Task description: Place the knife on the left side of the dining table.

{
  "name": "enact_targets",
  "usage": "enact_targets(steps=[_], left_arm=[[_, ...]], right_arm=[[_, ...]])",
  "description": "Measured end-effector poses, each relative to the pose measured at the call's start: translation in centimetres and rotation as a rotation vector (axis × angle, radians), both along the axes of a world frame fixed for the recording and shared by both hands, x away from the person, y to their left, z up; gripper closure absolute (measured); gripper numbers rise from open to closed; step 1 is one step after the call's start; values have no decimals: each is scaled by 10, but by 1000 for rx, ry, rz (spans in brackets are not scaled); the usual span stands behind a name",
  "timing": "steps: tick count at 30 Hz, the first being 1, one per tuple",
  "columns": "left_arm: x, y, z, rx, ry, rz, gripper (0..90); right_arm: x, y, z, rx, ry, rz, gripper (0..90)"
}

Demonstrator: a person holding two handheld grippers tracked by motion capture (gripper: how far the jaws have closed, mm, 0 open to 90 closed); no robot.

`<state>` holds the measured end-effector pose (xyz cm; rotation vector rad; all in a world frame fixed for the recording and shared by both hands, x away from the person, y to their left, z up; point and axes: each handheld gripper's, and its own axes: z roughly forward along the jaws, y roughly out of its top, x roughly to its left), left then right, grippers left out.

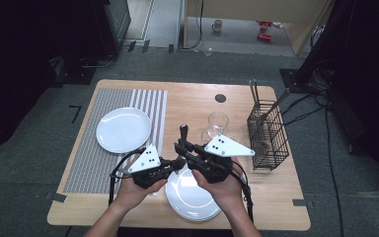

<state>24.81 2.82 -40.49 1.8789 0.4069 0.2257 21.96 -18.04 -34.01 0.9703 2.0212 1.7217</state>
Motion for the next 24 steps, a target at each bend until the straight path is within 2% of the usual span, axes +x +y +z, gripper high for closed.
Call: enact_targets(steps=[1,2,4,9,11,16,17,19,24], left_arm=[[0,0,0,0,0,0,900],[0,2,1,-19,1,19,900],[1,3,1,-21,-10,38,900],[-2,1,-2,18,-41,66,900],[-2,-1,-3,21,-37,75,900],[-3,-2,-4,26,-46,67,890],[-3,-2,-4,26,-46,67,847],[-3,-1,-2,-7,-20,21,757],[-6,3,3,-26,-19,0,608]], right_arm=[[-1,2,-1,-7,3,-10,765],[-2,3,-1,-11,5,-19,755],[-4,7,-4,-11,10,-52,762],[-6,11,-7,9,17,-93,789],[-6,12,-9,15,22,-111,801],[-8,12,-11,-8,-4,-115,807],[-9,12,-11,-9,-5,-114,807],[-9,13,-11,-29,-21,-117,808],[-8,10,-13,-43,-30,-133,807]])
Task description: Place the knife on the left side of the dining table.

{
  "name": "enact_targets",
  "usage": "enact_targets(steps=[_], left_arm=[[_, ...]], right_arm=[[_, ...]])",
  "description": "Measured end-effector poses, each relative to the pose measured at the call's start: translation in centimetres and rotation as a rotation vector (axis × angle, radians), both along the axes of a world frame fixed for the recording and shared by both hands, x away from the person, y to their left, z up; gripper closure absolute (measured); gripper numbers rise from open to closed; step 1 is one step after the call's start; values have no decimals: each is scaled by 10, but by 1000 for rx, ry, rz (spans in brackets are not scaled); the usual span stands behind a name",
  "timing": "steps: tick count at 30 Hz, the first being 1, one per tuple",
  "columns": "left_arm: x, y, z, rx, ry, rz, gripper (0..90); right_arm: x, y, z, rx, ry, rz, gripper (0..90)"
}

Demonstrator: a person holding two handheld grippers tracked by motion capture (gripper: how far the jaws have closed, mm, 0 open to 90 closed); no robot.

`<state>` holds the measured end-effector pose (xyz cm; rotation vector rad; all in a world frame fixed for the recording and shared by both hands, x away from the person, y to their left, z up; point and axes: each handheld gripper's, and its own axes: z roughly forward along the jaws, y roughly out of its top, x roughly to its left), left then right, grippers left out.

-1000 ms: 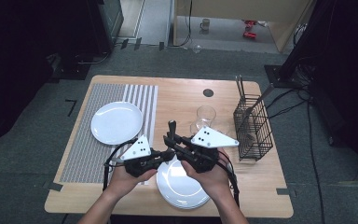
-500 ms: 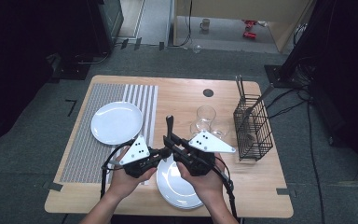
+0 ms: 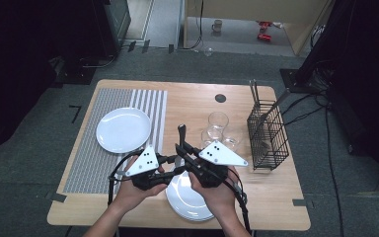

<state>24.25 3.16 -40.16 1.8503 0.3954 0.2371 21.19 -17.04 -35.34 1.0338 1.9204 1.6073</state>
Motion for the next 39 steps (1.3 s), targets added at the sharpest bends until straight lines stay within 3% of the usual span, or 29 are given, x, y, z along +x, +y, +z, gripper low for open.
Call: enact_targets(steps=[7,15,24,39], left_arm=[[1,16,12,-46,16,10,551],[-5,25,32,-72,-2,13,517],[-11,37,53,-124,2,65,511],[-11,47,63,-151,27,136,681]], right_arm=[[3,-2,-7,7,15,8,807],[3,4,-15,3,26,30,807],[2,21,-25,-13,41,74,807],[-1,45,-34,-26,49,132,807]])
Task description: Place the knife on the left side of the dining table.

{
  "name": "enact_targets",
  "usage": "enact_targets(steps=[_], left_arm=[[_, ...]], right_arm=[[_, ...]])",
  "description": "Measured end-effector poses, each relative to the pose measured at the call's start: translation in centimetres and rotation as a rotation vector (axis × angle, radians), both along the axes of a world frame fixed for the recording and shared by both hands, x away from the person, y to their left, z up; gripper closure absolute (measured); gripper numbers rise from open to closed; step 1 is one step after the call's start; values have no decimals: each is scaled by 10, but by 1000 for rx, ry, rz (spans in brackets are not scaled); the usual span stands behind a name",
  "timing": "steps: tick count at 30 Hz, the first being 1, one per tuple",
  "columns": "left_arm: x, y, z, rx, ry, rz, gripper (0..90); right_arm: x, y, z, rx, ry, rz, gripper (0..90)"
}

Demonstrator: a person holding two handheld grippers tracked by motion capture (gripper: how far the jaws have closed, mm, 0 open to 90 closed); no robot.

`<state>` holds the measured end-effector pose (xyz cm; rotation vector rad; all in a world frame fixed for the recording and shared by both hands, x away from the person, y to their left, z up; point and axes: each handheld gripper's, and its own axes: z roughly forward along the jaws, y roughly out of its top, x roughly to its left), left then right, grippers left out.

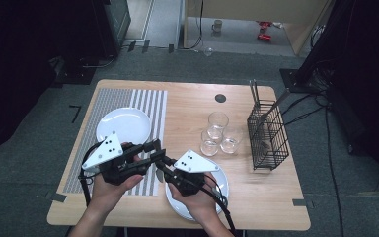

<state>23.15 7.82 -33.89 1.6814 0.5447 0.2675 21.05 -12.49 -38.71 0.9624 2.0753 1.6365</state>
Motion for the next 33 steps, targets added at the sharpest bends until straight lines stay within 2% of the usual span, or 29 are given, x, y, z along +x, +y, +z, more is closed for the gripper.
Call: enact_targets(steps=[8,15,28,33], left_arm=[[1,3,-1,-30,8,1,795],[2,3,-2,-32,15,22,823],[2,-2,-5,1,13,33,826],[2,-1,-6,-7,7,22,830]], right_arm=[[-1,1,-2,-8,-4,4,807],[0,1,-5,-17,3,-5,807],[-1,0,-5,-19,-4,-14,807],[-1,1,-6,-19,-6,-14,807]])
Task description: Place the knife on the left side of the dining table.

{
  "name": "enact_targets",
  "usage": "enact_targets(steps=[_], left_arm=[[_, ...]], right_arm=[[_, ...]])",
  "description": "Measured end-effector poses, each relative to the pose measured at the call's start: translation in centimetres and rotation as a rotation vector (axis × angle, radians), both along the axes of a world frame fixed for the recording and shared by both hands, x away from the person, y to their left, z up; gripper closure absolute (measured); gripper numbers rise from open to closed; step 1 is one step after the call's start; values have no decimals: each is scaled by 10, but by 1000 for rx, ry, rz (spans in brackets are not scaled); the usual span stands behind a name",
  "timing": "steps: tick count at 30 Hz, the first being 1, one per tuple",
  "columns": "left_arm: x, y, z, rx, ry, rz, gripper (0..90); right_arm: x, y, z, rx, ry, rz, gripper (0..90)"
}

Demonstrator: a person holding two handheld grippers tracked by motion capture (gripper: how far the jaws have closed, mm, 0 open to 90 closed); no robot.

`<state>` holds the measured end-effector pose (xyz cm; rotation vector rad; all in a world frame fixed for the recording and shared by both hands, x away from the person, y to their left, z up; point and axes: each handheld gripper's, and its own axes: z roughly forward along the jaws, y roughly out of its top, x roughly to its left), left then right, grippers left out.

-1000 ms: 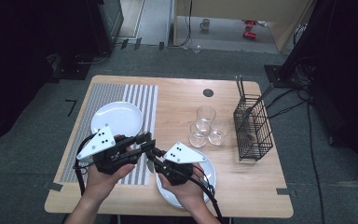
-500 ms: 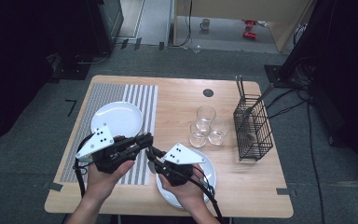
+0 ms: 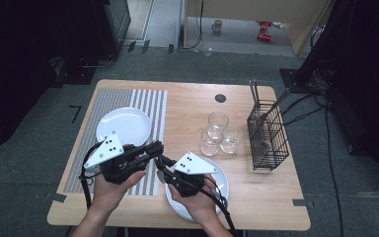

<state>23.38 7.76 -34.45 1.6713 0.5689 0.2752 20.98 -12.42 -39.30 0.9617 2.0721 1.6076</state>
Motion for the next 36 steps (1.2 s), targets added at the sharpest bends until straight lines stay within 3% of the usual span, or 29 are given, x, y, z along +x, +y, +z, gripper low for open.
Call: enact_targets(steps=[11,15,23,29,36], left_arm=[[-2,2,1,-7,-6,17,852],[-1,4,1,-21,1,16,853],[0,5,-1,-7,-6,32,854],[5,8,-5,-4,6,50,854],[11,10,-11,-1,18,73,854]], right_arm=[[-1,0,0,8,-14,3,795],[-1,-2,0,11,-12,6,723],[-1,-11,-2,12,-1,2,636],[-1,-27,-4,19,5,-22,555],[3,-46,-9,-30,17,-78,420]])
